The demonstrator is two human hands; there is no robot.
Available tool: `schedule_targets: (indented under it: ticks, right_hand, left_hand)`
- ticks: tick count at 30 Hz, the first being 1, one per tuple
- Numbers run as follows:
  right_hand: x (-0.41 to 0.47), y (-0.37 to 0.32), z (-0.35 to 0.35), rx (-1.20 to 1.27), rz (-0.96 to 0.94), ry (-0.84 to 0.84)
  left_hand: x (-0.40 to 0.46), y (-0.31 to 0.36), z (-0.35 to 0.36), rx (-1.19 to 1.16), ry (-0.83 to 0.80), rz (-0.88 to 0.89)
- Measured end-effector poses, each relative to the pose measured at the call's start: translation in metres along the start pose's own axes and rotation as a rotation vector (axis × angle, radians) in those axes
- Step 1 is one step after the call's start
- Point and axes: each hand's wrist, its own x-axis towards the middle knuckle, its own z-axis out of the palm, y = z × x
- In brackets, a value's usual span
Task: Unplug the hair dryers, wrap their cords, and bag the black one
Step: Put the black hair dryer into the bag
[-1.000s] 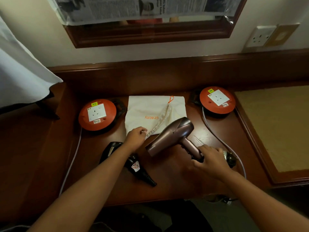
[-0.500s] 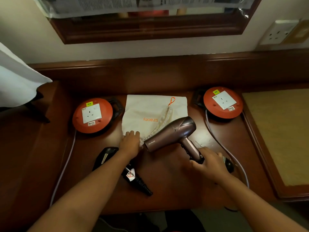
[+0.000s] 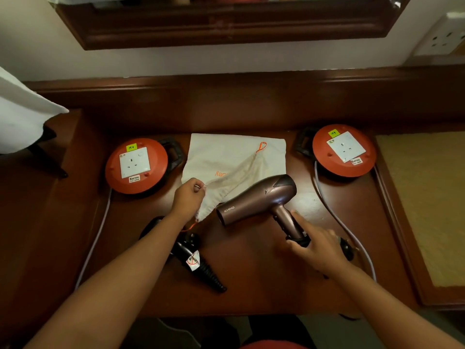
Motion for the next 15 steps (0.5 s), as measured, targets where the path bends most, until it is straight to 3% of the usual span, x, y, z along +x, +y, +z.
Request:
schedule_targets:
  ticks: [15]
  right_hand:
    - [0.026,-0.069,-0.046,0.008,-0.318,-0.387]
  left_hand:
    - [-0.036,0.017,-0.056,0.045,-0.082,0.282]
